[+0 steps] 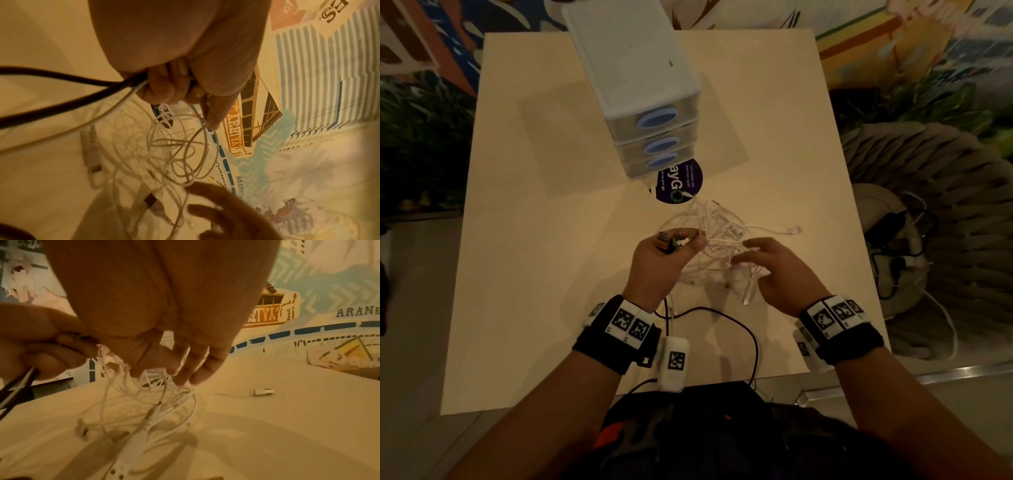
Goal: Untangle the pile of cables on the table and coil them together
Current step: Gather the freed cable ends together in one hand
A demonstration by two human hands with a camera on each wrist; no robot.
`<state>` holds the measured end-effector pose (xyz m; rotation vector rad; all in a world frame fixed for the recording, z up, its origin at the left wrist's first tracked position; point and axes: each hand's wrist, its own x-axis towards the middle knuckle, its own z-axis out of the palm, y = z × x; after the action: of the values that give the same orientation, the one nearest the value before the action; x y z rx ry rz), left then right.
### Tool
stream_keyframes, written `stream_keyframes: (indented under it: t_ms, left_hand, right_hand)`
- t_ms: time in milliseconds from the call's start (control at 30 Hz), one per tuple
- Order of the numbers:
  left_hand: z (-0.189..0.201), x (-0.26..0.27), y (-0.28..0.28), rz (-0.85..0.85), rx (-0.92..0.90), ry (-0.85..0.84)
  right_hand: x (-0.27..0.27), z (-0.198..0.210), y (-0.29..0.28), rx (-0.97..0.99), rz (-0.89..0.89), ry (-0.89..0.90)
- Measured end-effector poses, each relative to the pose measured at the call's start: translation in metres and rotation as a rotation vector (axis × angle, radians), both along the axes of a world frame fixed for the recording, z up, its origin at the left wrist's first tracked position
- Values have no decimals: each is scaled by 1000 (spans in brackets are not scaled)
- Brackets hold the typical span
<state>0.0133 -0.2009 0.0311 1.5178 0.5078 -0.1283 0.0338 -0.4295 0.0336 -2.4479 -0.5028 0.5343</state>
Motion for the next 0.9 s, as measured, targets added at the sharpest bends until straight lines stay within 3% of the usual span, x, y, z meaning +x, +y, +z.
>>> stream_keyframes:
  t_ms: [133, 267, 333, 400, 533, 667, 767, 900]
  left_hand:
    - [-1, -2, 1, -110, 122, -65]
    - [-1, -7, -2, -263, 304, -179]
    - [0, -7, -5, -253, 344, -162]
    - [1, -6, -5, -238, 315, -129]
    - [0, -4, -1, -359, 392, -71]
    - [2, -3, -3, -282, 374, -96]
    - [8, -1, -4, -178, 313, -103]
    - [14, 0, -4, -86, 250, -94]
  right_hand:
    - [6, 22, 13, 199, -182, -269]
    - [23, 32, 50, 188, -52, -121]
    - [31, 34, 62, 180, 3, -139]
    - [37, 37, 66, 223, -37, -130]
    - [42, 44, 61, 428, -191, -33]
    - [43, 37, 55, 594, -232, 175]
    - [33, 18, 47, 456, -117, 294]
    - [21, -2, 42, 227, -43, 185]
